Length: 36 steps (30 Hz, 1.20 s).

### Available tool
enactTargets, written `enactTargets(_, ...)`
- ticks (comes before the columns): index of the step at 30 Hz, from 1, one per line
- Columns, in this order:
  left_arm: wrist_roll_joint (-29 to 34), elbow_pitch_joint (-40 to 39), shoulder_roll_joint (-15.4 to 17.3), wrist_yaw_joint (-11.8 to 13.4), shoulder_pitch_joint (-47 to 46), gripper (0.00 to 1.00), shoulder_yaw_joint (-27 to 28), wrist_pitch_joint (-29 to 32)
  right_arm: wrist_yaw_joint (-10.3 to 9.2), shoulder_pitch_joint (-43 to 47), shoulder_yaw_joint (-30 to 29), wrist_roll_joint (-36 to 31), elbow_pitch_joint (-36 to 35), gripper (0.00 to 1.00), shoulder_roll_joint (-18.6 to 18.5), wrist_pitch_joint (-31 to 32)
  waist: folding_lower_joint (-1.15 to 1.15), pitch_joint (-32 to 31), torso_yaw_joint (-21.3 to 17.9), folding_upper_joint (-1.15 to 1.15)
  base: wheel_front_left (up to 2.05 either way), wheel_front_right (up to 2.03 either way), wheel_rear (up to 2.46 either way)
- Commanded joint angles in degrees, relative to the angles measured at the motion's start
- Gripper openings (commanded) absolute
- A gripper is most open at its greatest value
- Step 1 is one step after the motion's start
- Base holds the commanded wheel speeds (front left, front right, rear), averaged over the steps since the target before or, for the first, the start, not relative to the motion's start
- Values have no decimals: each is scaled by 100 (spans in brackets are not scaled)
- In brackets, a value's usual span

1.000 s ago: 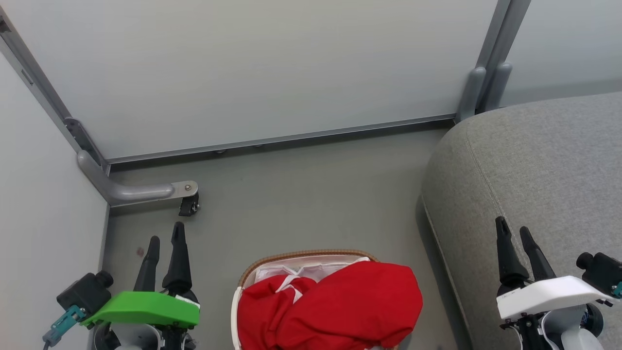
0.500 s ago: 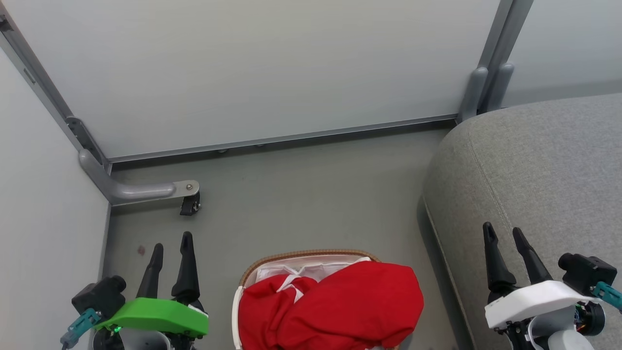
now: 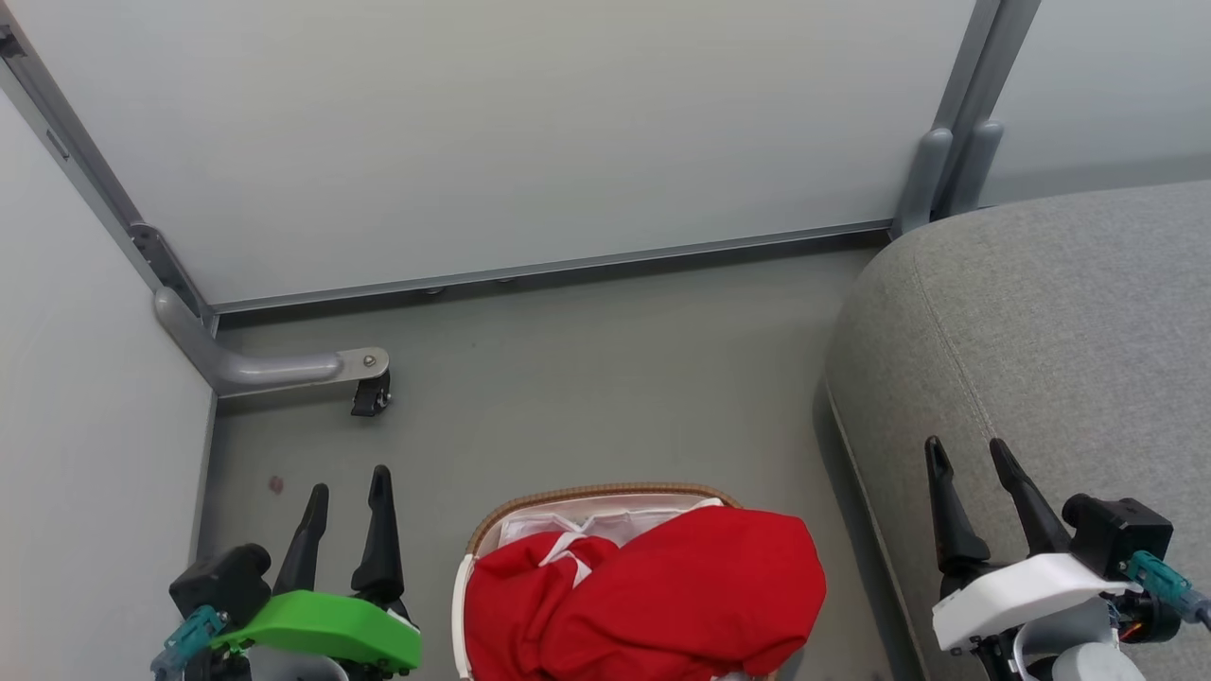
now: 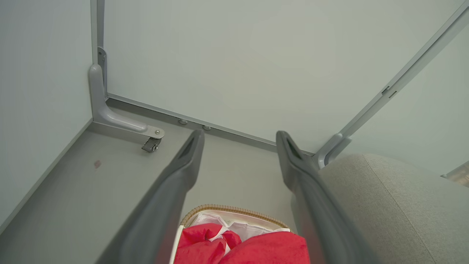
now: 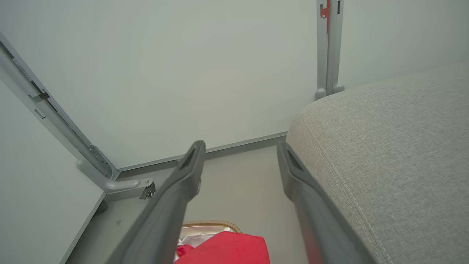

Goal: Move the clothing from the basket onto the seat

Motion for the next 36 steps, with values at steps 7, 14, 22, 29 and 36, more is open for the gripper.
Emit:
enactTargets(7,353,62,50,-20,13,100,-75,-131,2,72,26,-448,-67,100,-38,-133,0,15,8,0,0,0,0)
enactTargets(14,648,118,52,-26,19,100,-115,-218,2,78,59,-779,-72,100,-42,-217,0,28,9,0,0,0,0)
enactTargets(22,958,182,55,-33,17,100,-169,-302,2,88,97,-1136,-69,100,-47,-314,0,42,7,0,0,0,0)
enactTargets(29,1209,244,57,-37,14,100,-206,-372,2,107,115,-1436,-81,100,-51,-376,0,54,11,0,0,0,0)
enactTargets(36,1399,284,59,-28,17,100,-240,-447,2,124,126,-1716,-87,100,-54,-451,0,61,16,0,0,0,0)
